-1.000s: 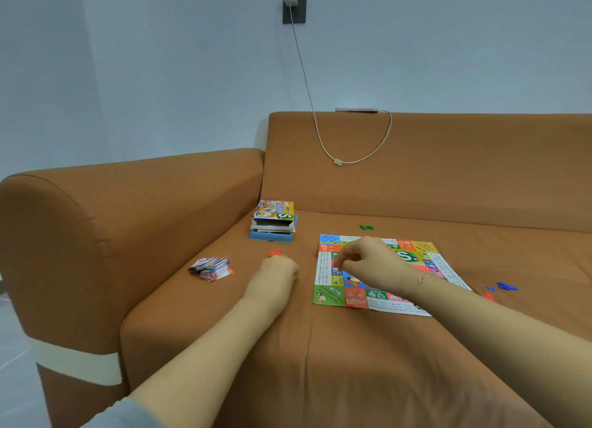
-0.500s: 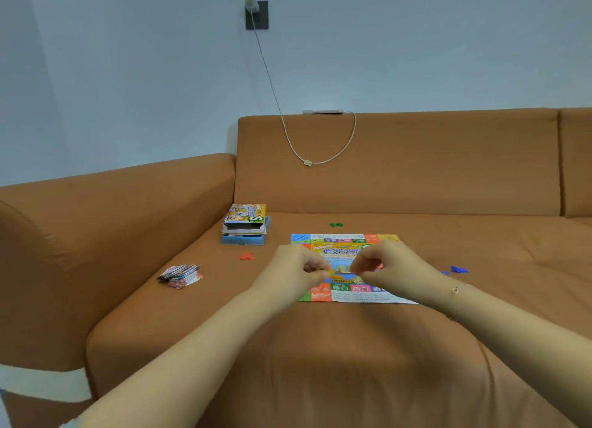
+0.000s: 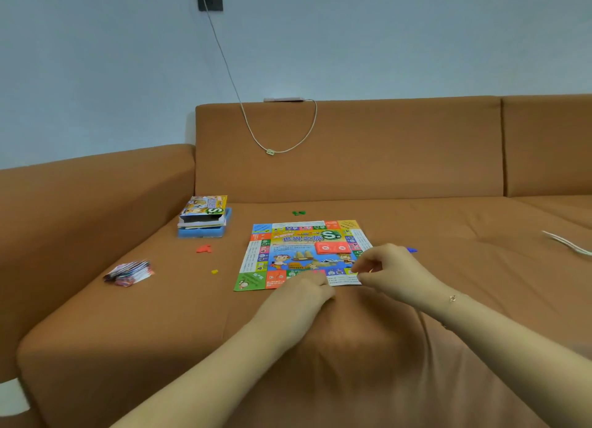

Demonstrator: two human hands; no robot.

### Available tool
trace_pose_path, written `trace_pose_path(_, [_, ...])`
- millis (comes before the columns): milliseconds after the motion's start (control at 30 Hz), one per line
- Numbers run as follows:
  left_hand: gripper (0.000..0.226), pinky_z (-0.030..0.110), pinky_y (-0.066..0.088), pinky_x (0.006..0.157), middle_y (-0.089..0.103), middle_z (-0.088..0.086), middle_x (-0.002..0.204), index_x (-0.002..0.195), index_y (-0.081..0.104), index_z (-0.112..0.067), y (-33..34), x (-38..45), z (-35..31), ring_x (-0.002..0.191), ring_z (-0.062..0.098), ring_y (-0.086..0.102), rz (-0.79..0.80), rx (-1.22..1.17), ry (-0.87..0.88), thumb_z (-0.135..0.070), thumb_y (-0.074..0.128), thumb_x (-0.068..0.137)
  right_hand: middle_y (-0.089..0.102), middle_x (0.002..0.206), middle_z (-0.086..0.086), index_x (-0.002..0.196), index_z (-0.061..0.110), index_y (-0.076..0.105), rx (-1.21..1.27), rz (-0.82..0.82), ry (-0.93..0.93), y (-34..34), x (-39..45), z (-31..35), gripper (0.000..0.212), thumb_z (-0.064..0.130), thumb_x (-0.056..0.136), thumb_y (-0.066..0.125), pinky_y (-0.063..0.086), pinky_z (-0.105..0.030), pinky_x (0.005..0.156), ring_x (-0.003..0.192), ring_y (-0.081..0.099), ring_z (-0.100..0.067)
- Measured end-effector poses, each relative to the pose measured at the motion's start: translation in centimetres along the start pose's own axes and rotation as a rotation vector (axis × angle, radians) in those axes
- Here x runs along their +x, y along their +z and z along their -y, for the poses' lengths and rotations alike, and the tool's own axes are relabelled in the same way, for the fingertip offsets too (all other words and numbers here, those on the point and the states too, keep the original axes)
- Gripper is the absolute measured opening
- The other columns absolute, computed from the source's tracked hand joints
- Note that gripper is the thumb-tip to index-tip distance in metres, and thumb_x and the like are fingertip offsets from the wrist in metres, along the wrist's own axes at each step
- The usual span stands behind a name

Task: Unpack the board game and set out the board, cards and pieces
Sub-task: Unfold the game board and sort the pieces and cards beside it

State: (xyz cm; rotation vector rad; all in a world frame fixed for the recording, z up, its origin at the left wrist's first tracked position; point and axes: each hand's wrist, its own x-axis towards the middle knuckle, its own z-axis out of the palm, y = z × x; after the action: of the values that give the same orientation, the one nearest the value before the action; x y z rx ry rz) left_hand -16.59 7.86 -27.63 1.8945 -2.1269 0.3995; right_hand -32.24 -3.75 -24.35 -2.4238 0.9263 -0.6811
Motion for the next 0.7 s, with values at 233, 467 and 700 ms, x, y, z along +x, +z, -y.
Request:
trace_pose_path(233, [0.031, 0.036, 0.044, 0.092, 0.060, 0.001, 0.117, 0.119, 0.061, -0.017, 0.3, -1.0, 0.7, 0.112, 0.020, 0.052, -0.007, -0.058, 0.033, -0.022, 0.038, 0.098, 0.062, 0.073, 0.010, 0.087, 0.018, 0.072, 0.008, -0.005, -0.034, 0.3, -0.1, 0.6, 0.016, 0.011, 0.078, 0.062, 0.046, -0.018, 0.058, 0.058, 0.052, -0.005])
trace_pose_path(467, [0.027, 0.036, 0.045, 0.088, 0.064, -0.003, 0.120, 0.121, 0.057, -0.023, -0.5, -1.2, 0.7, 0.112, 0.019, 0.056, -0.021, -0.108, -0.060, -0.031, 0.046, 0.098, 0.061, 0.079, 0.014, 0.091, 0.019, 0.072, -0.044, 0.019, -0.059, 0.7, -0.6, 1.1, 0.017, 0.011, 0.080, 0.062, 0.041, -0.014, 0.061, 0.067, 0.052, -0.002])
trace_pose_path(700, [0.038, 0.017, 0.037, 0.096, 0.060, -0.013, 0.126, 0.126, 0.060, -0.029, -0.9, -1.6, 2.1, 0.118, 0.004, 0.051, -0.018, -0.166, -0.080, -0.045, 0.054, 0.092, 0.068, 0.089, 0.006, 0.086, 0.023, 0.071, -0.078, 0.153, -0.056, 0.7, -1.2, 1.1, 0.009, 0.017, 0.079, 0.069, 0.049, -0.023, 0.072, 0.079, 0.060, -0.009])
